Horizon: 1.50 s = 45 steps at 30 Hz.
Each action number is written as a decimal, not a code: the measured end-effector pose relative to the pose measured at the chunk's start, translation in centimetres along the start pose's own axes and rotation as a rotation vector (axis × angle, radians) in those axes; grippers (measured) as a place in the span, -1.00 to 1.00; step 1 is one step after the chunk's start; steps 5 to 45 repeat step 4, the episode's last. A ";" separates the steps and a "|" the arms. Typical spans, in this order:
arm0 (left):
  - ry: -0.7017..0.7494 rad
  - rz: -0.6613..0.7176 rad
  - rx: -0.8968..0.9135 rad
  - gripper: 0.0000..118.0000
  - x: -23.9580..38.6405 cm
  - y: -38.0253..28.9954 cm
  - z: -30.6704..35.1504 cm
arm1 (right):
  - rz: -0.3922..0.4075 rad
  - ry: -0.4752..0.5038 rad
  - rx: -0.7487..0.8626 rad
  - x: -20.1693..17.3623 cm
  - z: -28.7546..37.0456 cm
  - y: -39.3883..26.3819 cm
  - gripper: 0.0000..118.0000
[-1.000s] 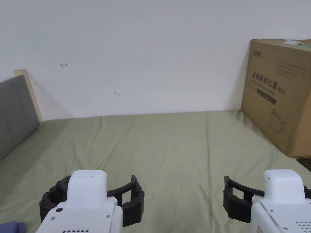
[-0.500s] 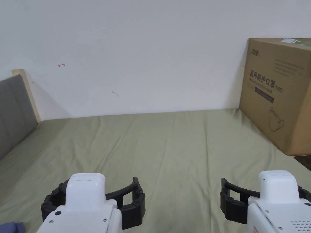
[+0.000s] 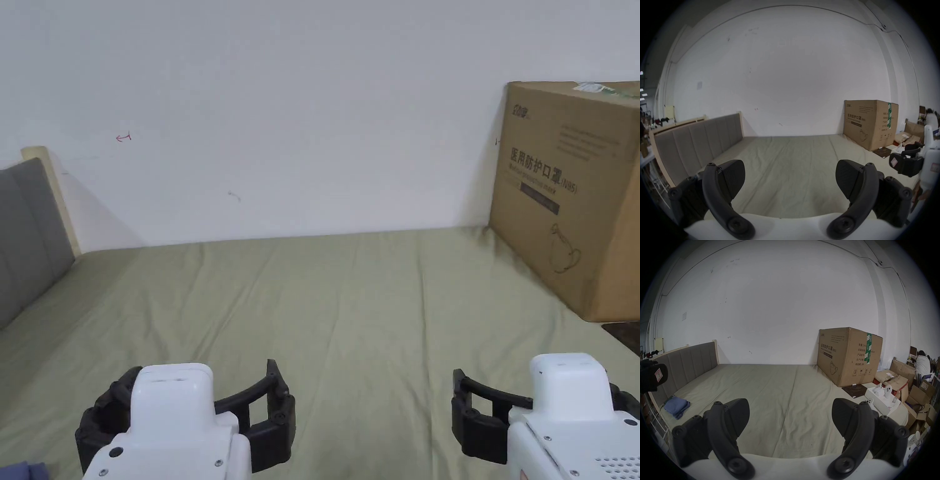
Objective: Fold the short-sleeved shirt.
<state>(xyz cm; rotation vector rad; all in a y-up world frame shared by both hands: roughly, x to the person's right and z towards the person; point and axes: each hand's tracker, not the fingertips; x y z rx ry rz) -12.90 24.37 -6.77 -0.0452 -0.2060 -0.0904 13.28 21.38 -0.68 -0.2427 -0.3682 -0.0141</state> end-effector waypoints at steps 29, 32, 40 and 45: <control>-0.051 0.055 -0.046 0.92 -0.5 0.5 0.0 | -0.004 -0.001 0.002 -0.1 0.1 0.0 0.78; -0.051 0.055 -0.046 0.92 -0.5 0.5 0.0 | -0.004 -0.001 0.002 -0.1 0.1 0.0 0.78; -0.051 0.055 -0.046 0.92 -0.5 0.5 0.0 | -0.004 -0.001 0.002 -0.1 0.1 0.0 0.78; -0.051 0.055 -0.046 0.92 -0.5 0.5 0.0 | -0.004 -0.001 0.002 -0.1 0.1 0.0 0.78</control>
